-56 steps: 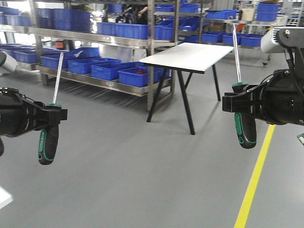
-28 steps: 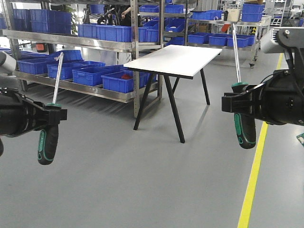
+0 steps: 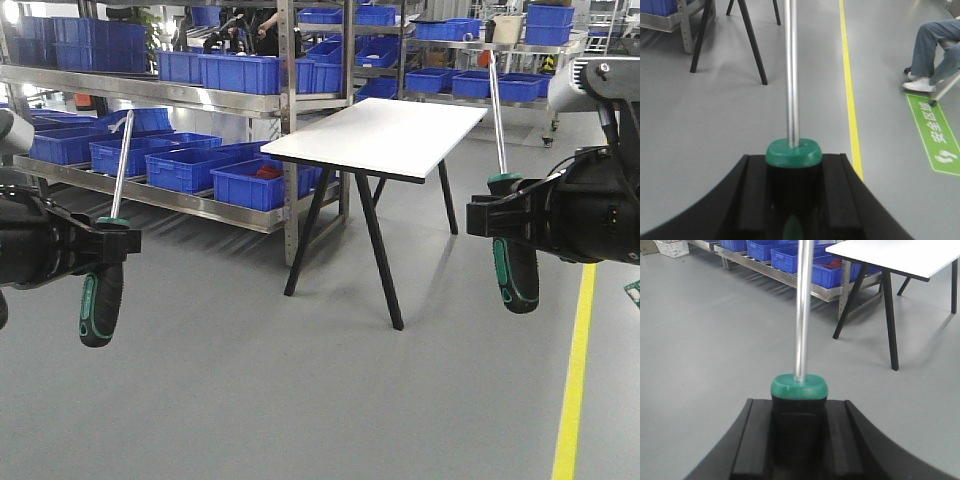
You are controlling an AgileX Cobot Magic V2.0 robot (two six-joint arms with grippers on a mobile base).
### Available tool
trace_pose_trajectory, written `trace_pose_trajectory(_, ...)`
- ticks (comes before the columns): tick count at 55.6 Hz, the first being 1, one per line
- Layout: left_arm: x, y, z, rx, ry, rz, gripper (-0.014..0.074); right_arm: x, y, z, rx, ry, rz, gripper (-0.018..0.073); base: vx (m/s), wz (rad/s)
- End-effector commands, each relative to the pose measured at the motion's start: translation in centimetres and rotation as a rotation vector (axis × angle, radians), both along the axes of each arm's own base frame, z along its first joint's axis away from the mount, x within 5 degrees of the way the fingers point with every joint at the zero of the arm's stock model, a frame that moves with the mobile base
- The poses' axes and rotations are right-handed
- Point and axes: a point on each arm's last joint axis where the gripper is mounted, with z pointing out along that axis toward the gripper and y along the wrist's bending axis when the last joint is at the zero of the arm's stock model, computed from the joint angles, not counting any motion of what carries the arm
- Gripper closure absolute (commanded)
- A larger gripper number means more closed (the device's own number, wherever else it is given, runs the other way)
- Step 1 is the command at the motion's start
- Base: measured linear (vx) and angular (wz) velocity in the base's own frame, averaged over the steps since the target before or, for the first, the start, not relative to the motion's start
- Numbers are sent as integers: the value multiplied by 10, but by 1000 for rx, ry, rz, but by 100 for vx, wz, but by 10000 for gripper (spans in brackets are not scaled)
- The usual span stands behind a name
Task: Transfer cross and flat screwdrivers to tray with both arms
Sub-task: 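Hold both screwdrivers upright while the base turns away from the table, then hold both screwdrivers while the base drives to the metal tray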
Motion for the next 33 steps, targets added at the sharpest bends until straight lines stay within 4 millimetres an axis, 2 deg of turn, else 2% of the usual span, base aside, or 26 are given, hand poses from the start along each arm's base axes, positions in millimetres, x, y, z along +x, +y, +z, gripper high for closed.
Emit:
trace_pose_trajectory(1, -8, 2, 26, -64, -109, 39, 594, -8, -4, 29, 40, -160, -4, 567, 54, 6)
trace_pose_trajectory(19, -8, 2, 26, -64, -109, 39, 594, -8, -4, 29, 40, -159, -5, 567, 58, 16)
trace_pose_trajectory(33, -8, 2, 26, -64, -109, 39, 594, -8, -4, 29, 40, -160, -5, 567, 63, 37)
